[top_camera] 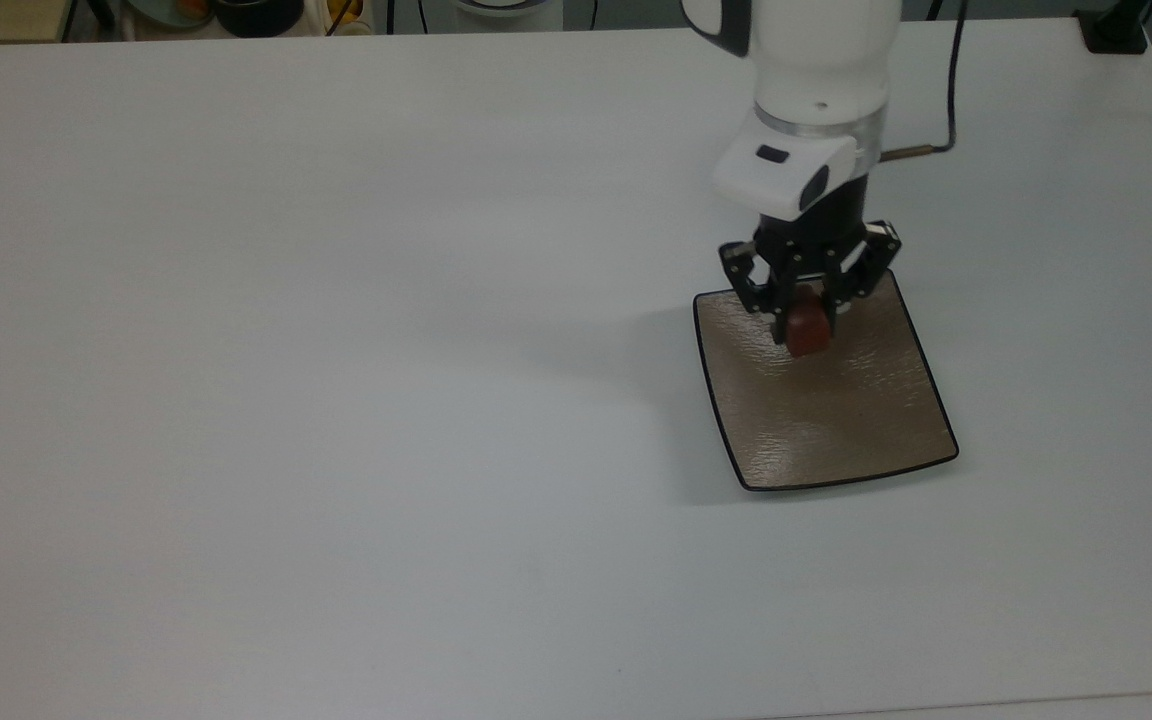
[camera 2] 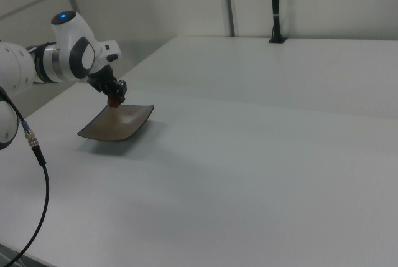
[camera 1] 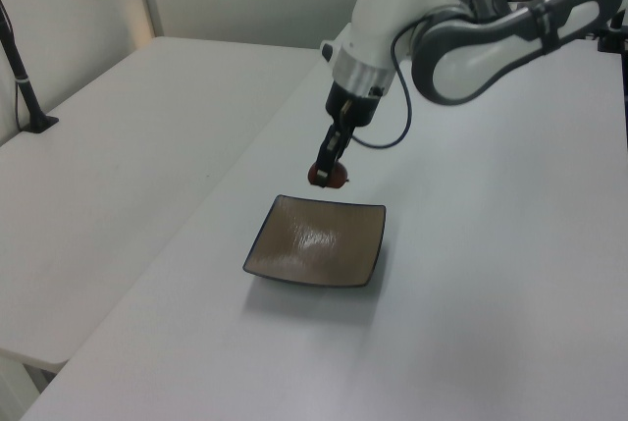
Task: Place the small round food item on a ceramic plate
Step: 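Carry the food item over the square brown plate and lower it, then open the gripper to release the food item onto the plate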
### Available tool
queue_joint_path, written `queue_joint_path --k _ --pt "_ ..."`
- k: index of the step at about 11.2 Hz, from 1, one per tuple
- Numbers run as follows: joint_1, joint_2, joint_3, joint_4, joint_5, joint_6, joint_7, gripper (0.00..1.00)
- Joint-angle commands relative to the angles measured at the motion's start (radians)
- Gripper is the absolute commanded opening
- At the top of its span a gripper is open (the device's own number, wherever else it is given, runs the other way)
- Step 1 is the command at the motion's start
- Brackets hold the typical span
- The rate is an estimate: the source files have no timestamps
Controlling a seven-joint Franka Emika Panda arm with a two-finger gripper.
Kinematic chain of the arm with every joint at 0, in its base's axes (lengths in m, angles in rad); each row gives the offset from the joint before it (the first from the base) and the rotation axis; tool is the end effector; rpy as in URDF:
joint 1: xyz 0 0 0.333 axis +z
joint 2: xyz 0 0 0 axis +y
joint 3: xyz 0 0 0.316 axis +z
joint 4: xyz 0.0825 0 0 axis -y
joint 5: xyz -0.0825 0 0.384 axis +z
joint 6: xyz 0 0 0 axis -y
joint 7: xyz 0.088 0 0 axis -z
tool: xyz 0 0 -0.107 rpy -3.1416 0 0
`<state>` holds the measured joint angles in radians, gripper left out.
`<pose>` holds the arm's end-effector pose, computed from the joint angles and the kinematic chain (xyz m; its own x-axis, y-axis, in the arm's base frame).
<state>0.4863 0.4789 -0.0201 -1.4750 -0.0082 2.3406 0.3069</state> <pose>0.6489 0.3293 0.4426 0.9210 0.1373 0.3646 0.1846 -0.9779 -0.0978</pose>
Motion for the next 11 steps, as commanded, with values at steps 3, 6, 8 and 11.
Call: queue_joint_path --k 3,6,8,11 --pt "0.052 0.119 -0.006 0.025 -0.038 0.138 0.049 0.40" --pt "0.060 0.171 -0.006 0.022 -0.050 0.199 0.051 0.40" --pt "0.061 0.193 -0.006 0.022 -0.050 0.220 0.051 0.40" --pt "0.060 0.211 -0.006 0.019 -0.052 0.239 0.049 0.52"
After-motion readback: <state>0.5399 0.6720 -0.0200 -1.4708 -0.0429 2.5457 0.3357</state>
